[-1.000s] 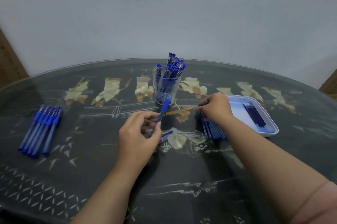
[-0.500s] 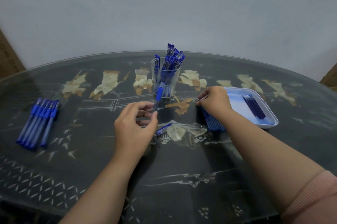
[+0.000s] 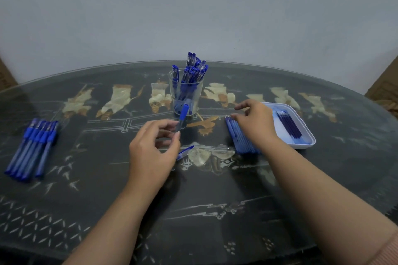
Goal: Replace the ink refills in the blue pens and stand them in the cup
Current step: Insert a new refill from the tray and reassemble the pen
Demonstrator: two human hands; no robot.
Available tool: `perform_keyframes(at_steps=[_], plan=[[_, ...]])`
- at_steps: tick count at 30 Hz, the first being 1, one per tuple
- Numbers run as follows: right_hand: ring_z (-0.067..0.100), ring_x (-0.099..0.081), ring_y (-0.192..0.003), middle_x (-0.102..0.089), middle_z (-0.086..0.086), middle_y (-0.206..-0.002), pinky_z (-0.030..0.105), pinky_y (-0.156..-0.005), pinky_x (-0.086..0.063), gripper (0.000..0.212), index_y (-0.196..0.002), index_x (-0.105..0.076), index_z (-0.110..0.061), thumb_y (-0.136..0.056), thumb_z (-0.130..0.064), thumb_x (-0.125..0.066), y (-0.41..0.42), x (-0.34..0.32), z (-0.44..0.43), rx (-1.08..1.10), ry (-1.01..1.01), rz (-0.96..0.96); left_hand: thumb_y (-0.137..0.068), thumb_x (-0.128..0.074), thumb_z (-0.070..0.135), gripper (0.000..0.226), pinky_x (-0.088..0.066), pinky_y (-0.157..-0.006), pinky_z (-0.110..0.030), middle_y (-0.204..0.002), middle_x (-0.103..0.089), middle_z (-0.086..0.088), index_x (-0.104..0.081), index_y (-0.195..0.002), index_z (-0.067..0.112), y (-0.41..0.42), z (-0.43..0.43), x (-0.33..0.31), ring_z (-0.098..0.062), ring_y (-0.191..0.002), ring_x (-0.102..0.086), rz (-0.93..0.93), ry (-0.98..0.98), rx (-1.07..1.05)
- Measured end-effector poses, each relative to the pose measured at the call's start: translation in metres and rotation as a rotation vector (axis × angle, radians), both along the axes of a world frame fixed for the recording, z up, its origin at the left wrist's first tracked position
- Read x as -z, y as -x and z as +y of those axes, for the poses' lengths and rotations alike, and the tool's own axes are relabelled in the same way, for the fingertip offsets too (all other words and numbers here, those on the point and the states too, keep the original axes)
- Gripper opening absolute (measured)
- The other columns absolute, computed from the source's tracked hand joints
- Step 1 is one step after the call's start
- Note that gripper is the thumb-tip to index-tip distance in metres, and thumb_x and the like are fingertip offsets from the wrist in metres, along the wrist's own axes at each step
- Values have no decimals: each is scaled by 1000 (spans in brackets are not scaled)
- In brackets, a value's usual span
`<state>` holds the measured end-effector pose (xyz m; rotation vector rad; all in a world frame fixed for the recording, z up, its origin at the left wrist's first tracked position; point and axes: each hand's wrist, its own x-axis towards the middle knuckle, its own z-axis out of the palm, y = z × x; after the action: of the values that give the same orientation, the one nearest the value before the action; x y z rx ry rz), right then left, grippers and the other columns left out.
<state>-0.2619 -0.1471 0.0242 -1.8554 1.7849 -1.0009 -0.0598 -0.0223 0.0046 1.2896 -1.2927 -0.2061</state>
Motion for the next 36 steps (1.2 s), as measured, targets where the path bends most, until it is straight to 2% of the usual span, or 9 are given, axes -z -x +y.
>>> perform_keyframes(at_steps=[4, 11, 21, 23, 24, 26, 32, 34, 36], plan=[[18, -58, -73, -63, -4, -76, 29, -61, -38, 11, -99, -68, -18, -90, -17, -62, 32, -2, 21, 144, 69, 86, -81, -71, -2, 25, -50, -69, -9, -92, -64, 7, -69, -96, 17, 15, 4, -7, -7, -80, -65, -2, -17, 75], [36, -56, -112, -61, 15, -123, 36, -84, -44, 36, -120, -67, -13, -89, -3, -50, 80, 2, 22, 287, -25, 368, -83, -72, 2, 23, -49, -68, -10, -93, -69, 1, -68, -95, 21, 52, 8, -9, -6, -79, -66, 202, -113, 171], [35, -54, -113, -57, 18, -123, 37, -86, -47, 36, -121, -64, -7, -89, -2, -49, 86, 2, 18, 237, -152, 454, -82, -72, 3, 21, -50, -68, -10, -92, -68, 4, -67, -94, 21, 73, 7, -1, -5, -81, -67, 174, -152, 186], [37, -54, -105, -59, 18, -110, 33, -75, -47, 26, -106, -67, -5, -87, 0, -49, 85, 0, 17, 243, -177, 463, -82, -72, 4, 21, -50, -68, -9, -92, -68, 4, -67, -94, 21, 73, 6, 1, -5, -81, -67, 162, -153, 179], [38, -53, -95, -57, 16, -96, 30, -66, -43, 17, -87, -64, -6, -85, 3, -49, 85, -1, 16, 253, -192, 476, -82, -72, 4, 21, -50, -67, -10, -92, -68, 3, -67, -94, 21, 73, 7, 2, -5, -81, -67, 156, -155, 180], [33, -47, -82, -45, 10, -78, 30, -60, -36, 25, -63, -42, -9, -82, 6, -47, 85, -2, 14, 271, -219, 487, -82, -73, 4, 21, -51, -67, -10, -92, -68, 3, -67, -94, 20, 74, 7, 4, -5, -81, -67, 145, -158, 185], [35, -55, -90, -61, 18, -100, 32, -67, -37, 17, -72, -46, -6, -85, 4, -46, 82, -8, 14, 286, -215, 474, -82, -73, 3, 21, -50, -67, -10, -92, -68, 2, -68, -94, 19, 72, 6, 6, -7, -80, -67, 145, -162, 210], [36, -56, -94, -61, 20, -108, 33, -68, -39, 14, -80, -53, -5, -86, 3, -44, 76, -14, 18, 305, -155, 359, -82, -73, 3, 22, -50, -67, -10, -92, -68, 3, -68, -94, 21, 72, 6, 6, -6, -80, -67, 143, -171, 219], [32, -57, -94, -62, 18, -114, 33, -72, -42, 28, -108, -63, -5, -90, 0, -43, 67, -24, 24, 304, -77, 136, -82, -73, 3, 25, -50, -67, -10, -91, -68, 4, -67, -93, 24, 72, 5, 7, -6, -80, -67, 139, -166, 226]])
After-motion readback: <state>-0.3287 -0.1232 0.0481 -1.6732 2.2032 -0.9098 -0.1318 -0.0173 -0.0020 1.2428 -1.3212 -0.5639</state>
